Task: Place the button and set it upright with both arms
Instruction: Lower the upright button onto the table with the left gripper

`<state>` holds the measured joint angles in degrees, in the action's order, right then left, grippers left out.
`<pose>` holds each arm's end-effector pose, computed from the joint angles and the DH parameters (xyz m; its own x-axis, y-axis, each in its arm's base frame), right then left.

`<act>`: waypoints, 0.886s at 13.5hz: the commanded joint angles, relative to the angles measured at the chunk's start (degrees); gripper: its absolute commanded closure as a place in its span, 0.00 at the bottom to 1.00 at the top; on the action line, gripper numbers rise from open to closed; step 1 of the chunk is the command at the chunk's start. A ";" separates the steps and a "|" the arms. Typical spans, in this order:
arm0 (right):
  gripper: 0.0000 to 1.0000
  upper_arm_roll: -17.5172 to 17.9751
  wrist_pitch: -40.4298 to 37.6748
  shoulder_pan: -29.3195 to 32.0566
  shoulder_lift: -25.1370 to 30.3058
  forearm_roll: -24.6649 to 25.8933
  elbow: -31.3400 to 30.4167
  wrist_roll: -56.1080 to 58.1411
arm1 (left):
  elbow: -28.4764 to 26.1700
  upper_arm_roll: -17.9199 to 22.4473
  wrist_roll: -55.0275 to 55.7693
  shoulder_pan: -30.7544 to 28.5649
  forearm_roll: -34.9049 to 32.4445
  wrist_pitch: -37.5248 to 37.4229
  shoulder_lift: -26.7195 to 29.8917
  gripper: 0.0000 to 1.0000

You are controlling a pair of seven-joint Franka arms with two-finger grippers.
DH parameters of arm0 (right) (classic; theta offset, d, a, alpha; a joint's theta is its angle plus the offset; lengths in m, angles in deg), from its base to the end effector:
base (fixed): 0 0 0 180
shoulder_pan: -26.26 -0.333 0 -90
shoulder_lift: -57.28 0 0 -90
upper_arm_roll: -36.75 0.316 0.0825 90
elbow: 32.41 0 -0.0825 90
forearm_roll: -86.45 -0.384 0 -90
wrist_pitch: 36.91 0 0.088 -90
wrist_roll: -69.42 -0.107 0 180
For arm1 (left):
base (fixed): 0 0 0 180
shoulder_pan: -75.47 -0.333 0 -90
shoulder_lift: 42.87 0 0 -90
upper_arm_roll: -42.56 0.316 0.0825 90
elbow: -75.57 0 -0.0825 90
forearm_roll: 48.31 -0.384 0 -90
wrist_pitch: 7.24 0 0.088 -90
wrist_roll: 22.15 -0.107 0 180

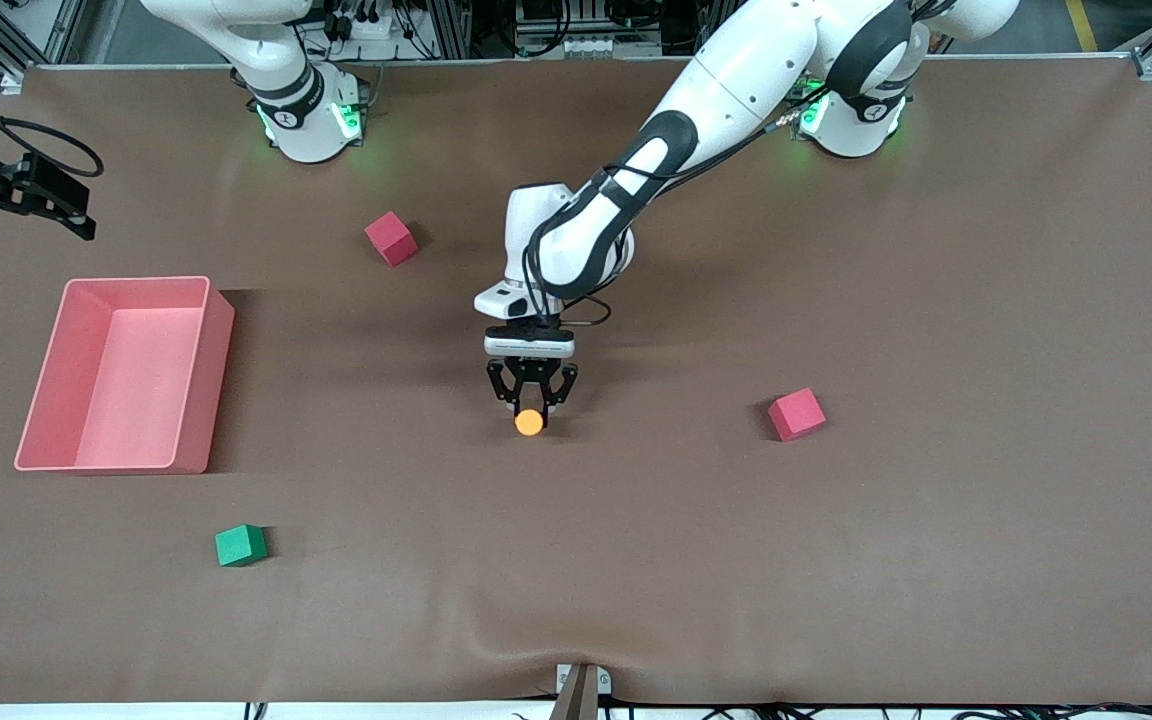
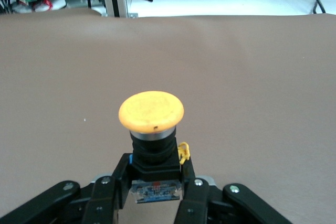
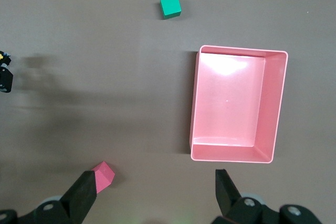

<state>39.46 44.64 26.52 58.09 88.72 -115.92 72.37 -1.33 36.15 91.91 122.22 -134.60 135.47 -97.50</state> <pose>0.5340 0.0184 0.6721 0.9959 0.0882 -0.0220 0.0890 -0.9953 0.0389 0.4629 -0.5929 0.1677 0.6088 -0.0199 0.7931 -0.0832 -0.9958 0.0388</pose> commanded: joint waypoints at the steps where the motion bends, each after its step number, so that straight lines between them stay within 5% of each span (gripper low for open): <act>1: 0.00 0.11 -1.31 -0.08 -0.19 -0.43 1.08 0.66 | 1.06 0.26 3.09 0.09 -6.16 1.35 -1.61 1.00; 12: 0.00 0.11 -1.05 -0.08 -0.19 -0.61 1.08 0.66 | 1.41 1.92 5.02 1.23 -11.00 0.73 -4.25 1.00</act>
<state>39.56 44.21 26.50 58.09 88.67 -115.87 72.39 -3.12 37.46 92.66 122.87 -141.61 135.44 -99.08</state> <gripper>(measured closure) 0.000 0.586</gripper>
